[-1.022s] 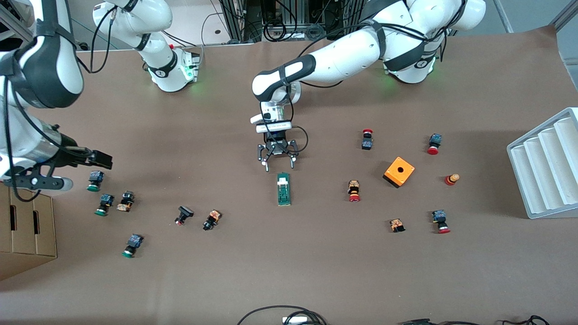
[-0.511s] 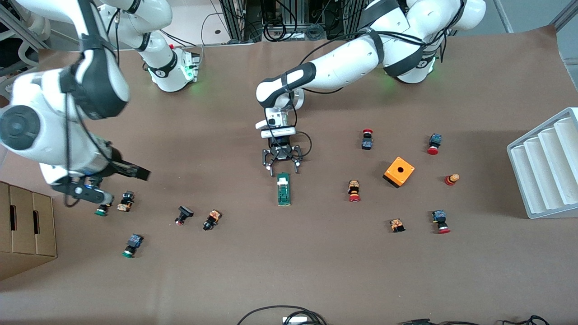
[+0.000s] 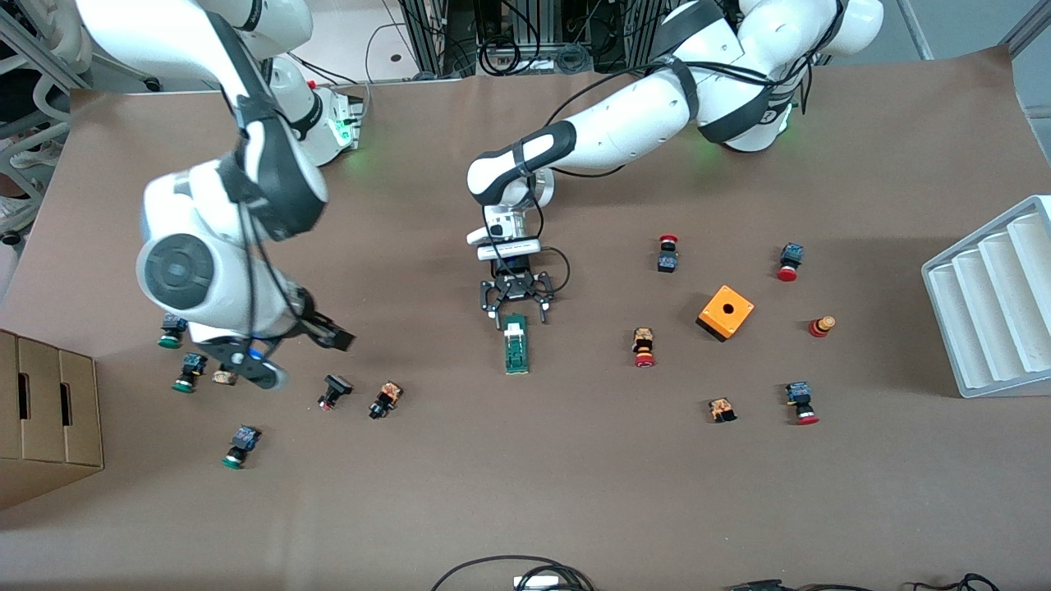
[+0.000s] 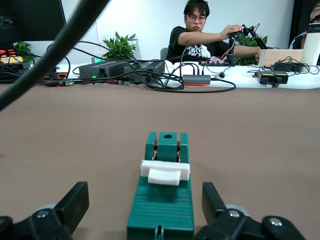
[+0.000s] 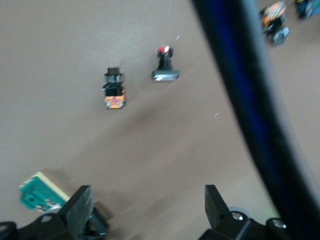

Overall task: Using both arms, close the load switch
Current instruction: 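Hold the switch with the left gripper while the right gripper approaches, then grasp the white switch handle with the right gripper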

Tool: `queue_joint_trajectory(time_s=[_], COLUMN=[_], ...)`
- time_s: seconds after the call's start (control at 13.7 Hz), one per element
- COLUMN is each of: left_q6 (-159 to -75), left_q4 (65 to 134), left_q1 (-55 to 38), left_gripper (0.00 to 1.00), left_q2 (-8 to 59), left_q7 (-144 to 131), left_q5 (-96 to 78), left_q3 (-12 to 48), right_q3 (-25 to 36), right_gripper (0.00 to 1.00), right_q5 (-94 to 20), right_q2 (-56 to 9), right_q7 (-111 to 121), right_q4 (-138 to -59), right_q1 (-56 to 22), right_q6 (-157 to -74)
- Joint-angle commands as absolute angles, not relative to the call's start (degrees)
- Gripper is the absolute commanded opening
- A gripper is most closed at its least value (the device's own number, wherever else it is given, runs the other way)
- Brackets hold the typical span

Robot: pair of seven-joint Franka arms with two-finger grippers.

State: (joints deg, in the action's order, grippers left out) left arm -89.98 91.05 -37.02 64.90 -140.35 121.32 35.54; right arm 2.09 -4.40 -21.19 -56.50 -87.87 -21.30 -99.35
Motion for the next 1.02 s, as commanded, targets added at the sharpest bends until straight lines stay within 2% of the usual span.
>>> queue_joint_trajectory(time_s=[0.0, 0.58, 0.95], left_q6=[-89.6, -90.4, -90.7], left_q4=[89.2, 88.2, 87.3], left_q1=[-37.4, -37.3, -37.4], left_gripper=[1.0, 1.0, 1.0], left_q2=[65.8, 66.1, 67.0], left_q7=[-139.4, -139.5, -139.6], left_q5=[122.3, 124.5, 124.9], left_q3=[35.6, 34.4, 34.4], right_q3=[2.2, 0.3, 0.3], right_gripper=[1.0, 1.0, 1.0], right_q5=[-6.3, -9.1, -9.2], right_q2=[-26.0, -31.9, -33.0], right_q7=[-66.7, -87.9, -89.6], right_q4=[-83.8, -83.5, -82.3], right_q1=[-23.6, -28.0, -28.7], right_q6=[-102.0, -114.9, -115.9])
